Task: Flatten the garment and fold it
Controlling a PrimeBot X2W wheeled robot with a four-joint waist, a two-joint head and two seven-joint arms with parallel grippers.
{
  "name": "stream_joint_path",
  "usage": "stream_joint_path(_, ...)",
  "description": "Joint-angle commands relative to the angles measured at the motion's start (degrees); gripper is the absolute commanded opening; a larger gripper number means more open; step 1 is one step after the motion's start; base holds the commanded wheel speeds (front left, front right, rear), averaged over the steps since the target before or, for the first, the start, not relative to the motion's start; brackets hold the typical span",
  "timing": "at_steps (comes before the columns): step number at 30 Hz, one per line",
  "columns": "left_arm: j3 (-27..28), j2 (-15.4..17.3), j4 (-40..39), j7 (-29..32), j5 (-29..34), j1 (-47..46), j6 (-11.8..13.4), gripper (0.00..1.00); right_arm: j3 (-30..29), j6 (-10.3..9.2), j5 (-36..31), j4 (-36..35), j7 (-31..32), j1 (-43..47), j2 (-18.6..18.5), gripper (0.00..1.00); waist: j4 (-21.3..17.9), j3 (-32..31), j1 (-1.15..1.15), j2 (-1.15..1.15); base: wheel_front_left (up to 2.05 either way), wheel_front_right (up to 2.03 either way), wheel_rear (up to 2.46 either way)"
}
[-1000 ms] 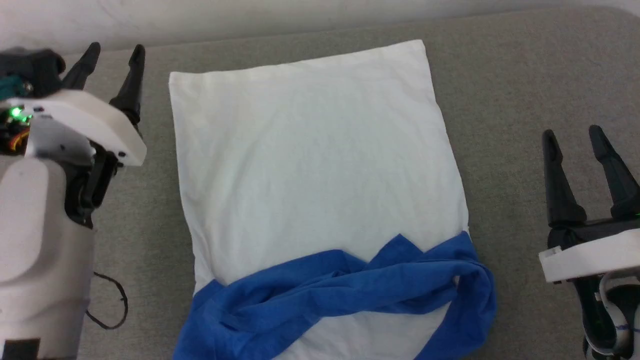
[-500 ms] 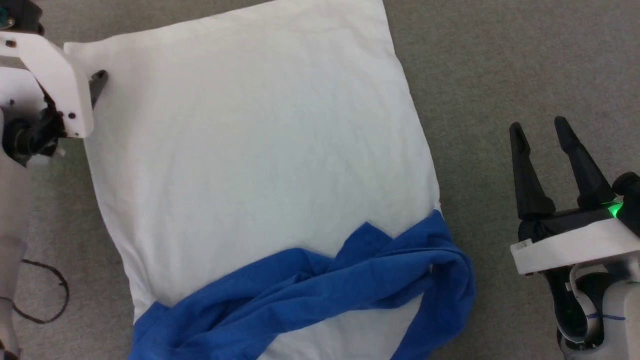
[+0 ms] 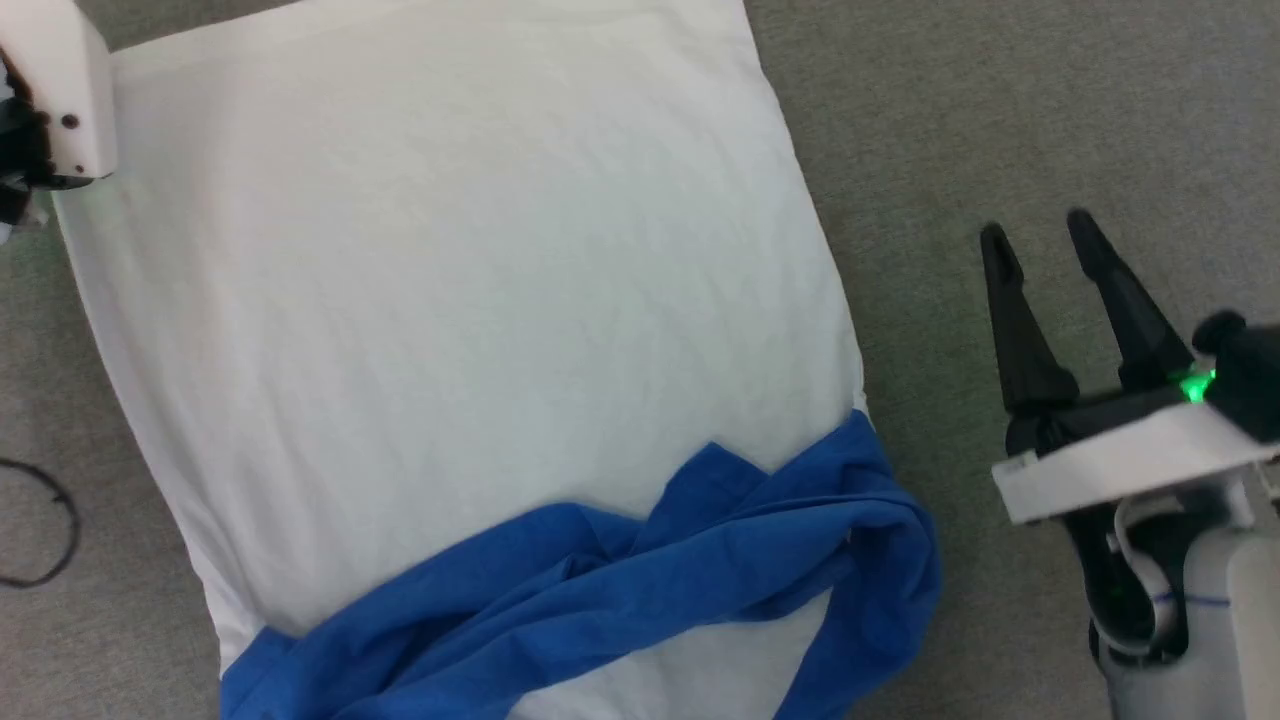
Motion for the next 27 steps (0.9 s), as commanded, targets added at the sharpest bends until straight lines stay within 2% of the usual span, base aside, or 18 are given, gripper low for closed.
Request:
stream_joint_path(1, -2.3, -0.9, 3.6, 2.4, 0.5, 7.0, 0.7, 0.00, 0.7, -0.04, 1.0, 0.2, 1.3, -3.2, -0.6, 1.00, 0.6, -0.2, 0.02, 0.00, 0.00, 0.00, 0.00)
stream_joint_path(4, -3.1, -0.8, 2.2, 0.6, 1.7, 7.5, 1.1, 0.00, 1.8, -0.04, 3.8, 2.5, 4.4, -9.0, -2.0, 1.00, 1.7, -0.7, 0.02, 0.00, 0.00, 0.00, 0.00)
stream_joint_path(8, -2.3, -2.5, -0.6, -6.2, 1.8, 7.4, 2.9, 0.00, 2.7, -0.04, 8.3, 10.4, 10.1, -19.3, -4.0, 1.00, 4.6, -1.0, 0.02, 0.00, 0.00, 0.00, 0.00)
stream_joint_path(9, -2.3, -2.5, -0.6, -6.2, 1.8, 7.4, 2.9, 0.00, 2.7, -0.04, 8.3, 10.4, 10.1, -19.3, -4.0, 1.00, 4.6, -1.0, 0.02, 0.00, 0.00, 0.00, 0.00)
stream_joint_path(15, -0.1, -6.6, -5.2, -18.9, 0.6, 6.7, 4.4, 0.00, 3.1, -0.04, 13.3, 26.8, 16.4, -36.1, -7.0, 1.00, 10.4, -0.2, 0.02, 0.00, 0.00, 0.00, 0.00)
stream_joint_path(20, 0.8, -10.1, -8.5, -26.1, -0.7, 5.7, 4.2, 0.00, 3.8, -0.04, 13.4, 40.4, 21.1, -47.5, -8.7, 1.00, 14.8, 1.9, 0.02, 0.00, 0.00, 0.00, 0.00)
stream_joint_path(27, -0.3, -13.2, -11.1, -31.3, -0.9, 4.3, 2.8, 0.00, 5.9, -0.04, 10.0, 57.0, 26.4, -57.8, -10.2, 1.00, 19.3, 4.1, 0.02, 0.00, 0.00, 0.00, 0.00)
